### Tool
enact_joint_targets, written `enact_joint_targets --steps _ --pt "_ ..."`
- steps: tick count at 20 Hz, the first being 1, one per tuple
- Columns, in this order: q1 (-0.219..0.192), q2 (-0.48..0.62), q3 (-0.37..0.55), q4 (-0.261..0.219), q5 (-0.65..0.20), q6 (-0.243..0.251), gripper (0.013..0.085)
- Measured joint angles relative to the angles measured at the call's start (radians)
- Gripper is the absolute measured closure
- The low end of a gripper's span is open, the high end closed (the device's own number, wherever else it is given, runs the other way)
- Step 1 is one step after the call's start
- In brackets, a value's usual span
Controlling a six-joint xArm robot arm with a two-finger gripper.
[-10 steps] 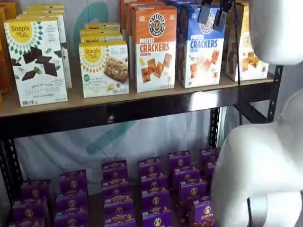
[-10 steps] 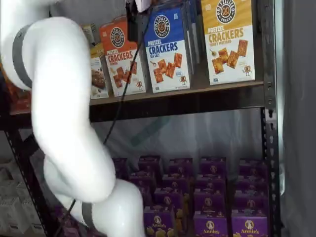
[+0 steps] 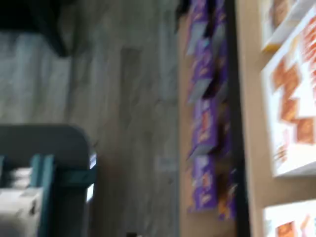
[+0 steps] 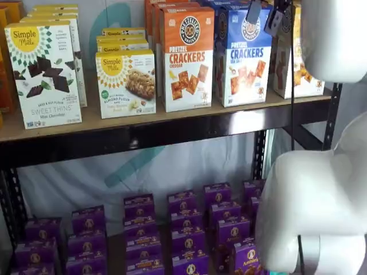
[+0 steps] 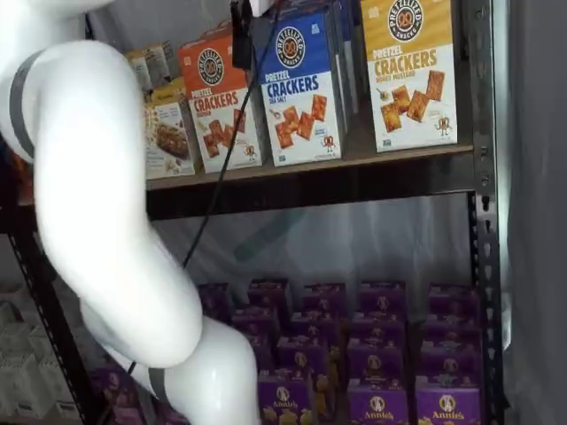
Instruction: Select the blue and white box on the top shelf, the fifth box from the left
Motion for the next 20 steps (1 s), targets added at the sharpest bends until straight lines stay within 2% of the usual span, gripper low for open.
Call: enact_joint_targets --steps 3,6,9,12,15,20 --pt "-0.053 -0.042 0.041 0.107 -0.077 0.000 0.0130" --pt "-0.058 -0.092 0.101 0.156 -0.186 0.010 0.0130" --pt "-0.038 -0.128 0.152 0.183 -0.303 0.028 0.0130" --pt "-0.004 -0.125 0.156 0.164 -0.379 0.041 0.0130" --pt "0.037 -0.088 0.125 0.110 -0.414 0.048 0.0130" --pt "0.068 0.011 0.029 0.032 -0.382 0.045 0.0130"
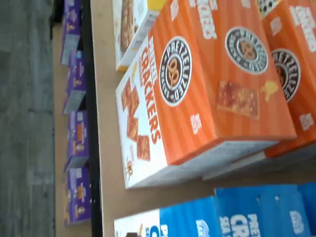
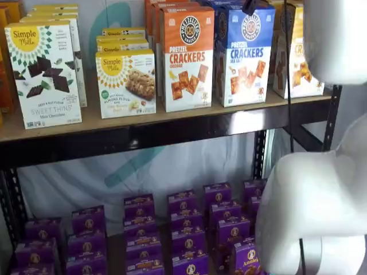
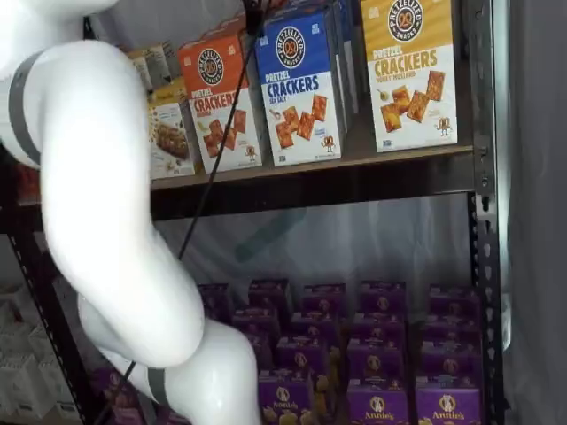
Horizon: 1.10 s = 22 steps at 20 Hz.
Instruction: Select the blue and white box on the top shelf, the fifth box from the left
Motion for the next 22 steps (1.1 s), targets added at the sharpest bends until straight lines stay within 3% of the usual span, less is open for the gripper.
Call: enact_joint_targets --steps 10,22 --pt "0.009 0.123 -0.120 -0.060 0.043 -0.017 0.0130" --pt "0.046 0.195 -0.156 -0.135 0.049 -0.019 0.0130"
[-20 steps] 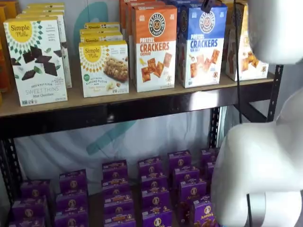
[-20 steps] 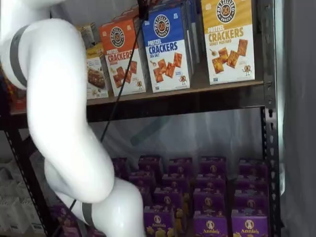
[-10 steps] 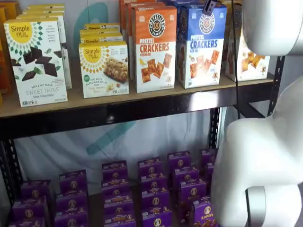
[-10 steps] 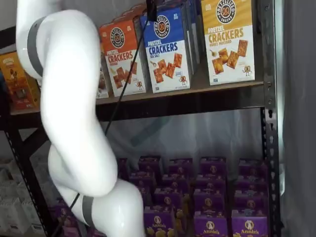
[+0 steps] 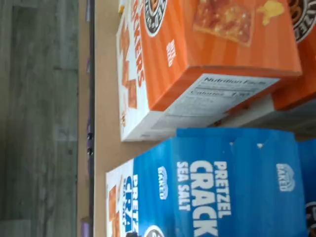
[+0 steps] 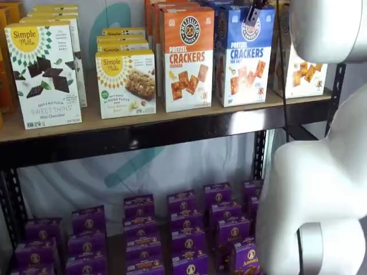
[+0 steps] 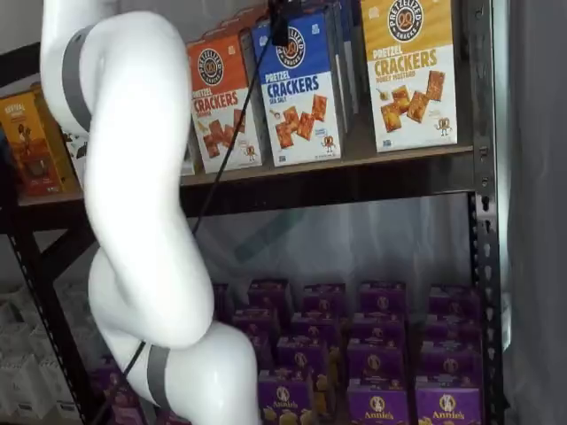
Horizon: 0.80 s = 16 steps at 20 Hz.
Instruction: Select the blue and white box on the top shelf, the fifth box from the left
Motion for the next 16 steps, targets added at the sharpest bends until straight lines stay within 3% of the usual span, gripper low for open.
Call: enact_joint_targets --steps 16 --pt "0.046 0.042 -0.025 -0.116 0.070 0.005 0.0130"
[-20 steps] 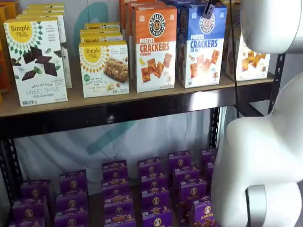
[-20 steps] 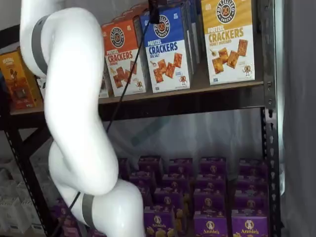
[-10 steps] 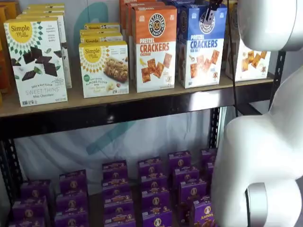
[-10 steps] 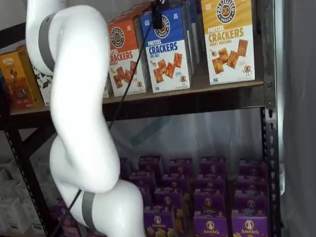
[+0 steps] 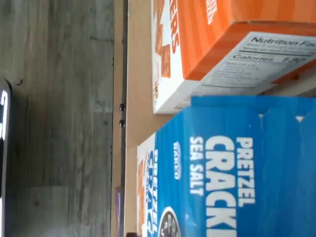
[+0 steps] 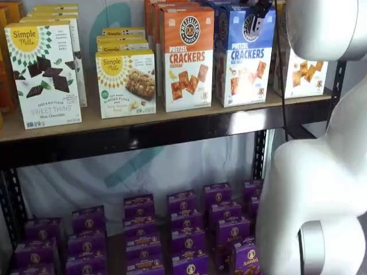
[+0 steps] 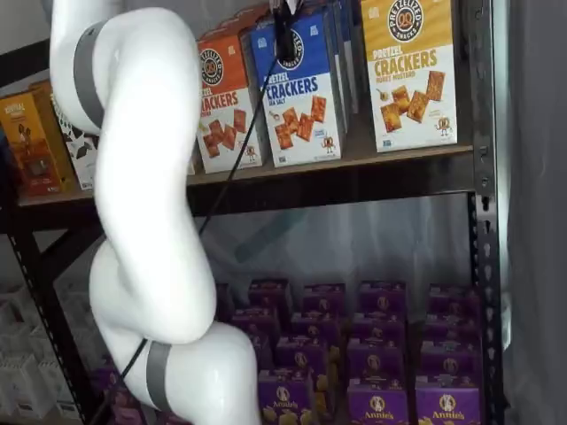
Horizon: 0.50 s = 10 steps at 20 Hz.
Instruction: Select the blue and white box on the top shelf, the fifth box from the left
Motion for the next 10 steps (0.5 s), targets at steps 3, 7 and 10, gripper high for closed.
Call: enact_joint_targets --steps 3,7,10 --pt "0.002 -0.004 0.012 0.001 -0.003 0.001 0.0130" --pt "-0.001 -0.012 0.028 0.011 -0.017 0.001 0.0210" --pt "-0.001 -0.016 0.036 0.012 -0.021 0.000 0.0290"
